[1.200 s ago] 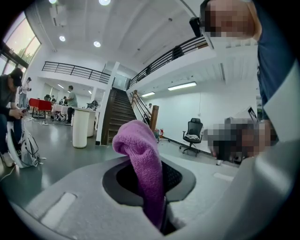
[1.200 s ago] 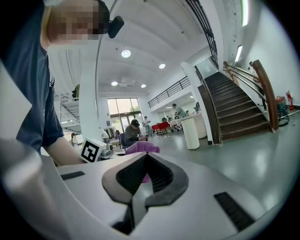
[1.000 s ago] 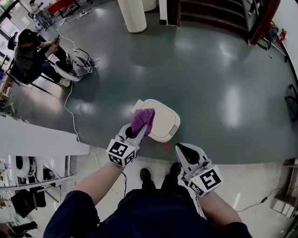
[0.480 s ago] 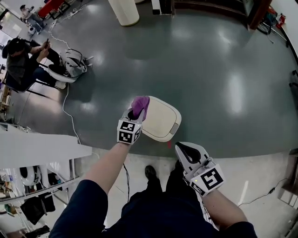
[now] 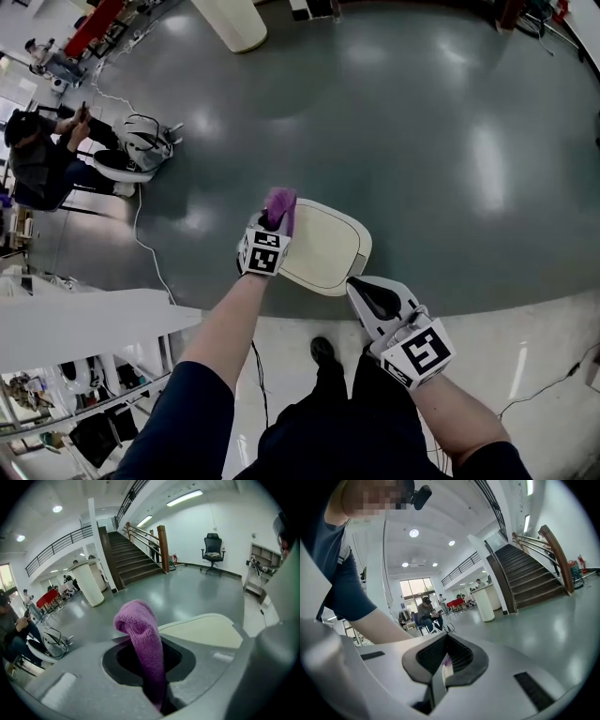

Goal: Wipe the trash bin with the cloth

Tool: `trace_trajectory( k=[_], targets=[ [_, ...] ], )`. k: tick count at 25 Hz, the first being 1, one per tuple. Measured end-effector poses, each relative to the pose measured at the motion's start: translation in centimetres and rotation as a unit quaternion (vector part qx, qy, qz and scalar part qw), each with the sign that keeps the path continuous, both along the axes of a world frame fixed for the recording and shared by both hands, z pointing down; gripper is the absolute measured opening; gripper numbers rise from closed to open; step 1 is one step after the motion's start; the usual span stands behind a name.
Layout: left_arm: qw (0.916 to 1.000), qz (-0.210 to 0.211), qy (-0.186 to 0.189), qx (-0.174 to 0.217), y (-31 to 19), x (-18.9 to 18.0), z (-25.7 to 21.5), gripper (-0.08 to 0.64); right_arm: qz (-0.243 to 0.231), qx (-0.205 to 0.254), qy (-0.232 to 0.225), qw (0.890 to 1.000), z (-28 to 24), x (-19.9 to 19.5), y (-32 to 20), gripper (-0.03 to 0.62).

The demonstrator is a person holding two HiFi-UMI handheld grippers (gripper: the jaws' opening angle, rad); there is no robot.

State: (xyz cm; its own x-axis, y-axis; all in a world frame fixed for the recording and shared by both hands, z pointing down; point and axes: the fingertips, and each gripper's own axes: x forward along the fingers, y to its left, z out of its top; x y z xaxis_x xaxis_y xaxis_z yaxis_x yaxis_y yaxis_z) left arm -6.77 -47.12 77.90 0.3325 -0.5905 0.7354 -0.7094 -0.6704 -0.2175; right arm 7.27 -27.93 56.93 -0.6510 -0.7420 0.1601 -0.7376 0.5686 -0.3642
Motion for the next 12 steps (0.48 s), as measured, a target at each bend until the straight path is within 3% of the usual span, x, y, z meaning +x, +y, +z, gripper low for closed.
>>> trace_trajectory(
  k=[7,12],
  targets=[
    [0.9983,0.026,-0.048,-0.020,0.1,2.2,3.1,0.058,0.009,-0.019,-0.009,1.000,1.9,1.9,1.0,0.010],
    [0.9955,0.082,-0.042,-0.024,3.1,8.5,2.9,0.058,0.029,-0.031,-0.012,0.999,2.0,4.7,2.3,0.011]
  ],
)
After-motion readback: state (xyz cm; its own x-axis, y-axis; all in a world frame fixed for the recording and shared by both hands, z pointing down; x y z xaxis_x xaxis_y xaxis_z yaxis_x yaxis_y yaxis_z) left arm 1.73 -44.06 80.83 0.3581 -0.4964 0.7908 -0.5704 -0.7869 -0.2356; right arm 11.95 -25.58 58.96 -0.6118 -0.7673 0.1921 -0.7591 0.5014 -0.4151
